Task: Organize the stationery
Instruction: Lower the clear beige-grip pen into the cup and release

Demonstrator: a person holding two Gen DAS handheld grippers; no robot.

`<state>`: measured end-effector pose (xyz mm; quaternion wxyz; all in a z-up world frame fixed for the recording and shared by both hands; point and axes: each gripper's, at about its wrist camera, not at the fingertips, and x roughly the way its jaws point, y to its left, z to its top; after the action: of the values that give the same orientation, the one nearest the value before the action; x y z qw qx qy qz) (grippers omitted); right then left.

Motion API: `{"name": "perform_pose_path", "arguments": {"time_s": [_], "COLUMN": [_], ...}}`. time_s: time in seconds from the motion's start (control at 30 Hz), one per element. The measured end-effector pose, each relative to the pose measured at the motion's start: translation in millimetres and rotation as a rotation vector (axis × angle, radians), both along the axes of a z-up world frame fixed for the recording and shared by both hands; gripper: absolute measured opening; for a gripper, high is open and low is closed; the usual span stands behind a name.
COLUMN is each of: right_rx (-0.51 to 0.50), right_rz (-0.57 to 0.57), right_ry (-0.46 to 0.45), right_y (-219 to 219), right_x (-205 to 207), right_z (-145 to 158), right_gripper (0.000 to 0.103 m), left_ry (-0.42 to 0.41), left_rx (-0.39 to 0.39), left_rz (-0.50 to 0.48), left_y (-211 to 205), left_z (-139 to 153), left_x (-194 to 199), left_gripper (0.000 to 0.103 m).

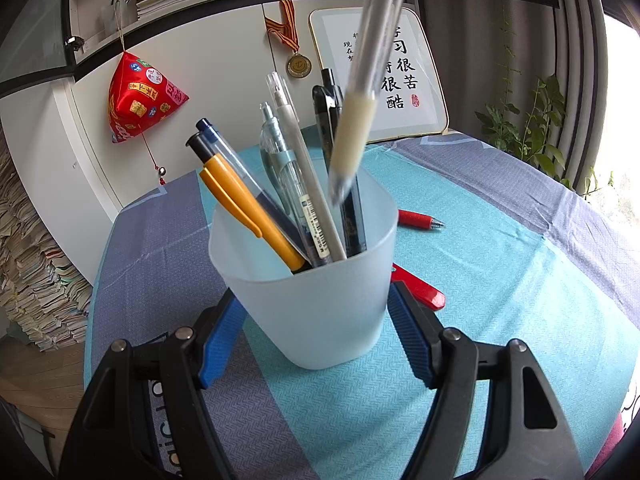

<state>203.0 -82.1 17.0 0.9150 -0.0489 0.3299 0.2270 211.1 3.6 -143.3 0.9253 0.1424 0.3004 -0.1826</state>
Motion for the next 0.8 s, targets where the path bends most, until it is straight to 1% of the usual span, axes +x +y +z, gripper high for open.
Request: {"name": "perform_pose_path", "arguments": {"time_s": [0.3,0.53,0.73,0.8], "right_rx": [-0.008,-0.022,-0.019,-0.008], "right_rz": [0.005,0.01,0.0,-0.013], "right_ry": [0.041,0.081,0.101,0.094], "right_y": [0.2,7.9,8.1,5.3], "right_x": [5.2,15.0,21.2,20.8], "right_z": [-9.5,-24.5,-27.8,-24.3], "right_gripper": [0.011,0.011,0.011,0.011], "left_ry": [0.0,0.001,0.0,0.001], "left_rx": [0.0,-0.001,0.0,0.0], "left_rz": [0.0,0.001,0.0,0.001], "left_y": [0.0,0.2,0.3,0.1], "left_z": [0.1,0.0,0.2,0.0], "left_x": [-0.2,0.1,-1.0,-0.6], "left_gripper": [0.07,0.07,0.07,0.07]}}
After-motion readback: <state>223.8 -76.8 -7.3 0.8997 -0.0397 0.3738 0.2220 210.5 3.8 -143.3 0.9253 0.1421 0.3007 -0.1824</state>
